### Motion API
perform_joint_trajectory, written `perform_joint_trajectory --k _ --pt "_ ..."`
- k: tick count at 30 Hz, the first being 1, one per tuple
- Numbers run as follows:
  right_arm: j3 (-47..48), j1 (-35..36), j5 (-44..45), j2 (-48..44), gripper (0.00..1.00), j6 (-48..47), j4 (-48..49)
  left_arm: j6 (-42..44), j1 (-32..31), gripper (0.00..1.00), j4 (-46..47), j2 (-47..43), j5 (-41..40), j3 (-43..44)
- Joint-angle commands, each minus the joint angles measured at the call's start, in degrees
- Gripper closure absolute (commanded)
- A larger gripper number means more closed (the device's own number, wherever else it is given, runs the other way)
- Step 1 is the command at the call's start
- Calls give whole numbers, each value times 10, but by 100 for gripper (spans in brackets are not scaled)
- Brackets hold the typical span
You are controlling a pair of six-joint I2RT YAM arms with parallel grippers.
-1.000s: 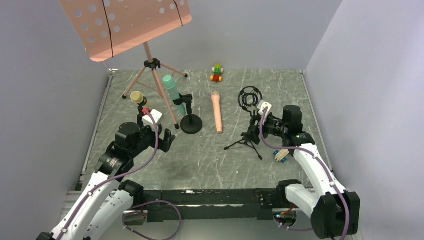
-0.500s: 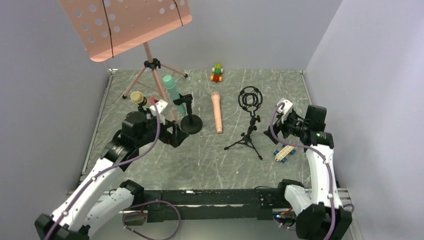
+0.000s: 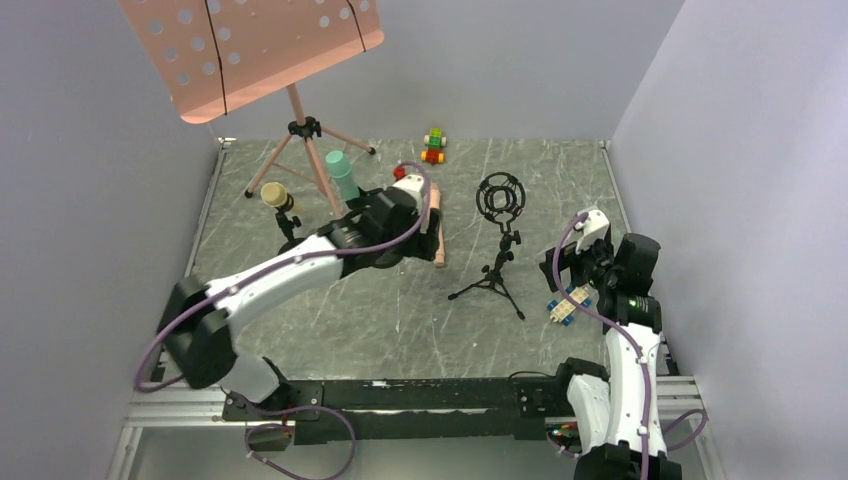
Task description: Attach the microphones to the stand
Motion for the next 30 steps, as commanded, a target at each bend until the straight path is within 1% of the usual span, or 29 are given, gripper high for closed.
perform_joint_trajectory --k 1,4,6,8,11,12,13,17,22,30 --pt "6 -3 15 -10 0 27 32 -63 -5 13 -10 106 -52 90" --pt "3 -3 21 -15 0 30 36 -67 -6 17 -43 185 -58 162" --pt "1 -3 23 -19 0 32 40 -66 -5 23 -61 232 -63 204" --pt "0 -3 25 -19 0 32 40 -66 -4 27 -83 279 -72 244" --pt "0 -3 26 -20 0 34 41 -72 1 28 -133 349 -74 319" --pt "0 -3 26 -21 0 34 42 -75 3 35 -145 367 -74 335" --pt "-1 -4 26 -23 0 34 43 -81 4 38 -157 385 -73 351" --pt "-4 -3 27 -29 0 33 43 -91 16 39 -173 431 -68 384" --pt "-5 -4 26 -32 0 31 43 -97 29 38 -200 478 -65 427" --pt "-7 -4 29 -35 0 32 45 -110 36 38 -246 545 -50 499"
